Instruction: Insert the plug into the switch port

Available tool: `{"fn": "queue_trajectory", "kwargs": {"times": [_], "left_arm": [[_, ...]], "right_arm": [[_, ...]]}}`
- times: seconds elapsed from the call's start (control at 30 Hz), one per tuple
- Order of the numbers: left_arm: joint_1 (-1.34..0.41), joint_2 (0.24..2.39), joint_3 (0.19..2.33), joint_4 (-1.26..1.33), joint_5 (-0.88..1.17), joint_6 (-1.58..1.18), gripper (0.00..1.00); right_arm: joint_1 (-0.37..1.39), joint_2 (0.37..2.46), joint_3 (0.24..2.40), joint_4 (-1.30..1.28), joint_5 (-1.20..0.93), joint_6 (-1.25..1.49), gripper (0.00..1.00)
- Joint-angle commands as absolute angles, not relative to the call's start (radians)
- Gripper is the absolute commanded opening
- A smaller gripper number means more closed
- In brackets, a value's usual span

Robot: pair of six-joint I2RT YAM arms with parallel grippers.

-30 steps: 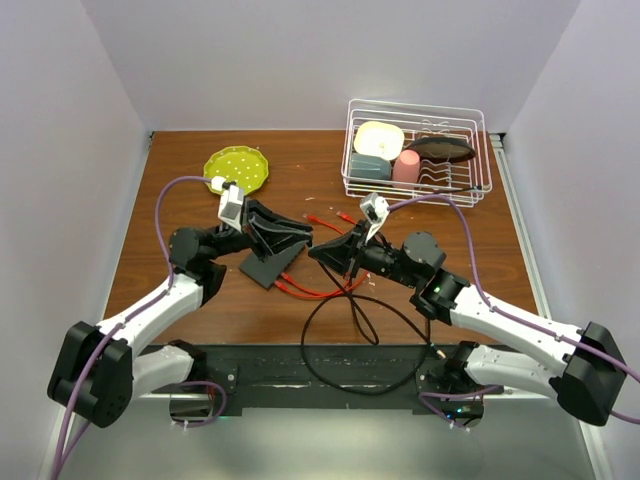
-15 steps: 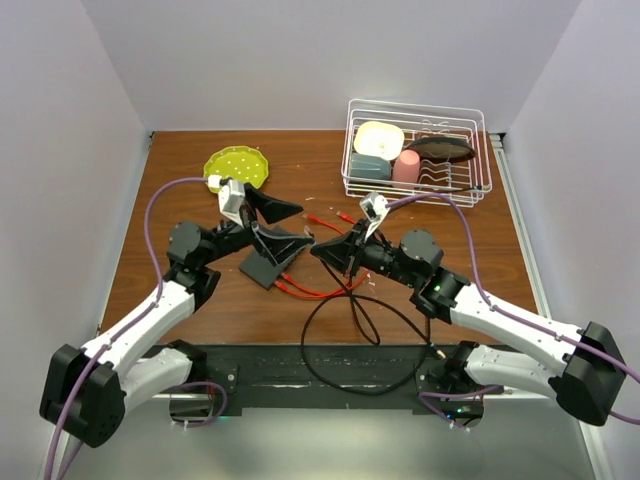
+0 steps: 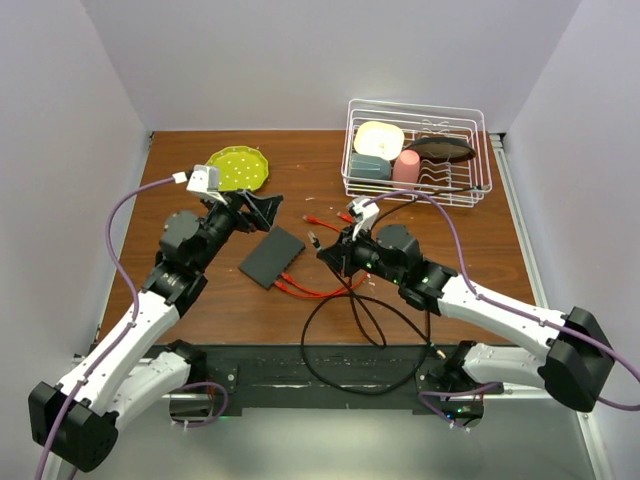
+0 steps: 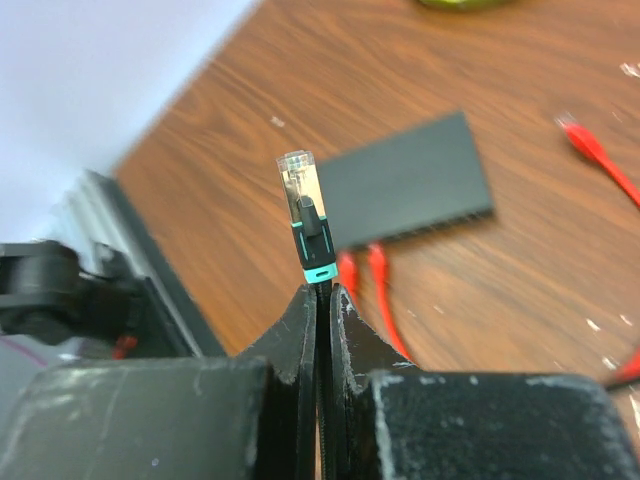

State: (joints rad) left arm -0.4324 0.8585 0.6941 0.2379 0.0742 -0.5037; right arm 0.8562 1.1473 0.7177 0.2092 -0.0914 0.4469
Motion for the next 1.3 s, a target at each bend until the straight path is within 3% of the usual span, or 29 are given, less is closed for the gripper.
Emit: {"fn": "queue_trajectory", "kwargs": {"times": [0.0,0.43,0.63,1.27], "left_arm": [[-0.430,0.903,0.774,0.091,-0.092,-0.445,1.00],[-0.397,1.241,0.919,-0.117,-0.014,-0.402,1.00],[-0.249,1.331,0.845,-0.018,0.222,-0.485,1.00],[-0.169,1.531,0.799,0.034,0.285,-0.419,1.00]], "right_arm": [[0.856,1.172,0.770,0.078,0.044,0.394,0.00],[0.905,1.440,0.905,-0.086,0.182,0.354,0.00],[0.976,1.564,0.968,-0.112,0.282,0.298,0.00],[1.011,1.726,1.072,-0.126,0.351,0.199,0.00]]}}
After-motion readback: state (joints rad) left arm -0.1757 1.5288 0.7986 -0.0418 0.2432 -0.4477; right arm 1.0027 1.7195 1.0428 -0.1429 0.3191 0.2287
